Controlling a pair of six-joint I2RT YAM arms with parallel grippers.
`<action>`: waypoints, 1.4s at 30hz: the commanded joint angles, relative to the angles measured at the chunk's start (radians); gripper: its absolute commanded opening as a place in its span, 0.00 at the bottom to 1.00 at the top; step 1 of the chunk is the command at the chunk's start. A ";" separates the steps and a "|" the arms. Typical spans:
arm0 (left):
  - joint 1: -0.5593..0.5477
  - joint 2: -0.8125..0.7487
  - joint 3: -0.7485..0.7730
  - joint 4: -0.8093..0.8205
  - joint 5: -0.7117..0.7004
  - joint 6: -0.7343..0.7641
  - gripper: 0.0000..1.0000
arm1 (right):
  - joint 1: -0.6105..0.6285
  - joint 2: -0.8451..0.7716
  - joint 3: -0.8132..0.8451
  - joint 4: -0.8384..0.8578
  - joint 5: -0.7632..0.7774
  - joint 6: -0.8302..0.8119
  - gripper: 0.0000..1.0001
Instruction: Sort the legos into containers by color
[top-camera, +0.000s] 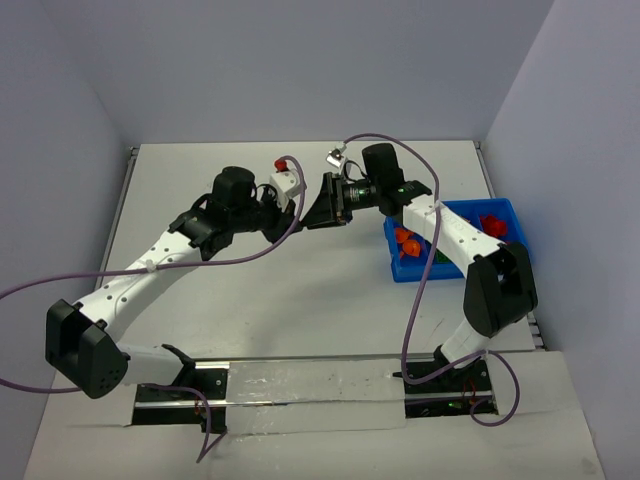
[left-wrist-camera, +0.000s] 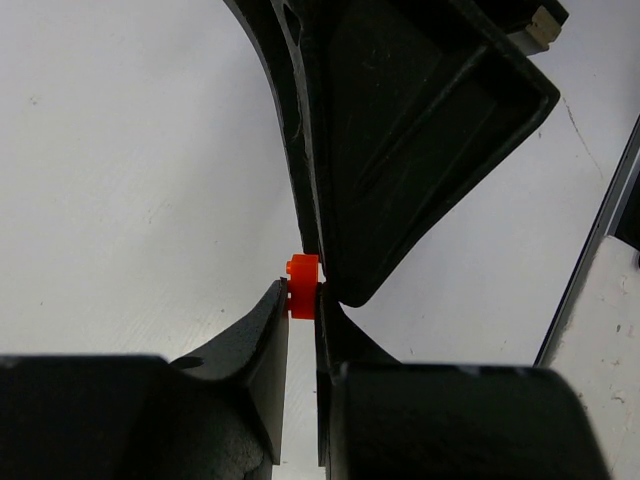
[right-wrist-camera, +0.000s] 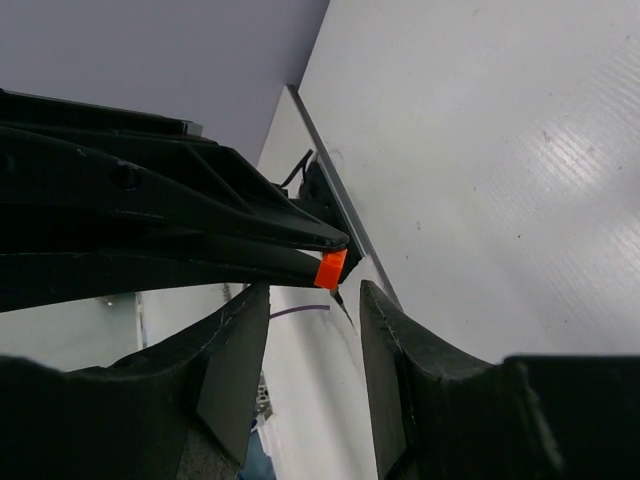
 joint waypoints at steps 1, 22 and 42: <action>-0.024 -0.002 0.061 0.030 0.014 0.005 0.00 | -0.007 0.009 -0.015 0.079 -0.041 0.040 0.47; -0.028 0.021 0.102 0.028 0.012 -0.016 0.02 | -0.023 0.011 -0.042 0.116 -0.070 0.058 0.25; 0.231 0.000 0.061 0.037 -0.020 -0.163 0.99 | -0.281 -0.112 0.092 -0.461 0.358 -0.542 0.00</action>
